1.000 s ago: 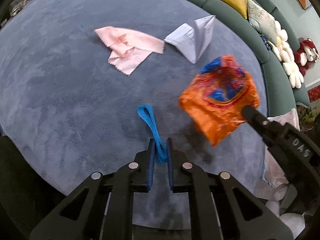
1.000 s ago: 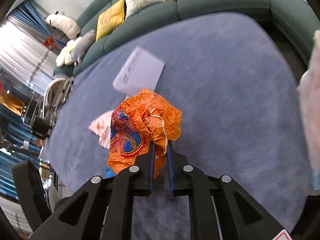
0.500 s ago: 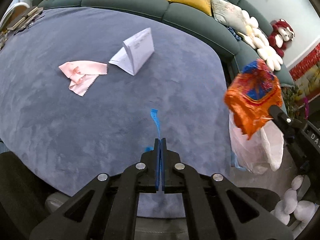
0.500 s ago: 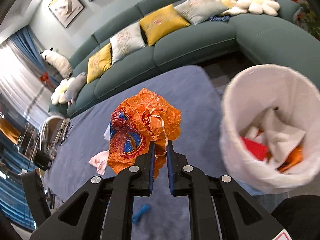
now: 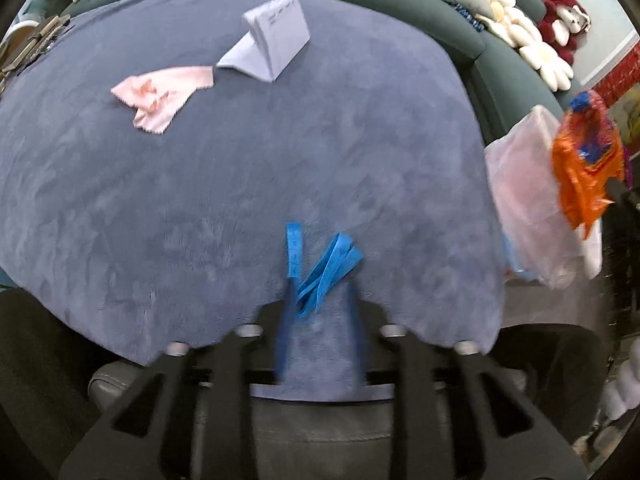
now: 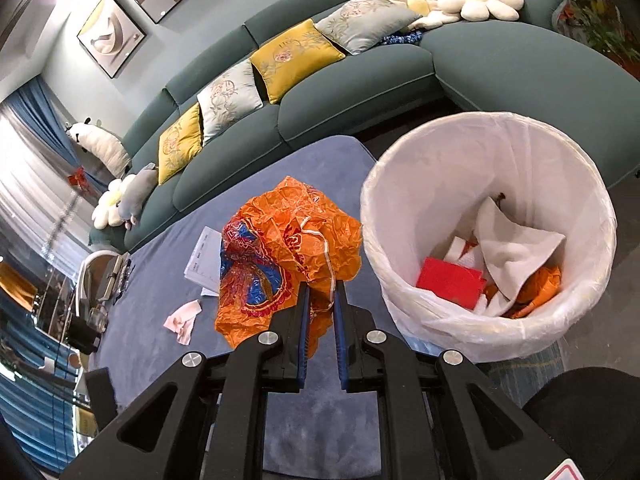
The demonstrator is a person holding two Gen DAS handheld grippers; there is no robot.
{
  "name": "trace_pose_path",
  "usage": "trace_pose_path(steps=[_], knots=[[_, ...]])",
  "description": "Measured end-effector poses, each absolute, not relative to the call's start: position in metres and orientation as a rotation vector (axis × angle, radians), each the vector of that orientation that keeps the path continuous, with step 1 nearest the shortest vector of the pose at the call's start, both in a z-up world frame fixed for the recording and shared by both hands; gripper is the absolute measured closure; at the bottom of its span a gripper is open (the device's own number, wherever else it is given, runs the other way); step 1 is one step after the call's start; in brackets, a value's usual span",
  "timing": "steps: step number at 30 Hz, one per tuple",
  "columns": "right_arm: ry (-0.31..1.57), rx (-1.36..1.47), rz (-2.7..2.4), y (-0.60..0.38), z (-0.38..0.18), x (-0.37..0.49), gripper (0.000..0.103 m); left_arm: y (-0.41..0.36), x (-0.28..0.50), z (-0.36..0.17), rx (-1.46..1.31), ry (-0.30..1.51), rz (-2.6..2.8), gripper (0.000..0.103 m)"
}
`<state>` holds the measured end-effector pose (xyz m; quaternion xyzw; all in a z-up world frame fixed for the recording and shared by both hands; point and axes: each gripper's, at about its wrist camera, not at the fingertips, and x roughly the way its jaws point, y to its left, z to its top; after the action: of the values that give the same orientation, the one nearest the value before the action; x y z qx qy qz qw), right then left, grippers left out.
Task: Collect trash
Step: 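Carry the orange bag and blue strap over the trash bin with both tools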
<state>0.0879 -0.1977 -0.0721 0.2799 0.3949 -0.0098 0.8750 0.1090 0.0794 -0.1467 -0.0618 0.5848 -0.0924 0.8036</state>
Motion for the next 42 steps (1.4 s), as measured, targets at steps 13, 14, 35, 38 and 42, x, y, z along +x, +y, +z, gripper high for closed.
trace_pose_path(steps=[13,14,35,38,42], knots=[[0.864,0.566,-0.009,-0.187,-0.080,0.096,0.092,0.057,0.120,-0.183,0.036,1.267,-0.212,0.061],[0.867,0.566,-0.009,-0.187,-0.080,0.097,0.092,0.055,0.120,-0.183,0.044,1.265,-0.229,0.069],[0.702,0.580,-0.078,-0.240,-0.026,0.071,0.092,-0.033,0.128,-0.061,-0.101,1.083,-0.516,0.096],[0.651,0.597,-0.129,-0.268,-0.013,0.058,0.092,-0.069,0.135,-0.042,-0.105,1.049,-0.575,0.096],[0.603,0.612,-0.205,-0.306,-0.003,0.040,0.092,-0.098,0.139,-0.030,-0.098,1.030,-0.638,0.096]])
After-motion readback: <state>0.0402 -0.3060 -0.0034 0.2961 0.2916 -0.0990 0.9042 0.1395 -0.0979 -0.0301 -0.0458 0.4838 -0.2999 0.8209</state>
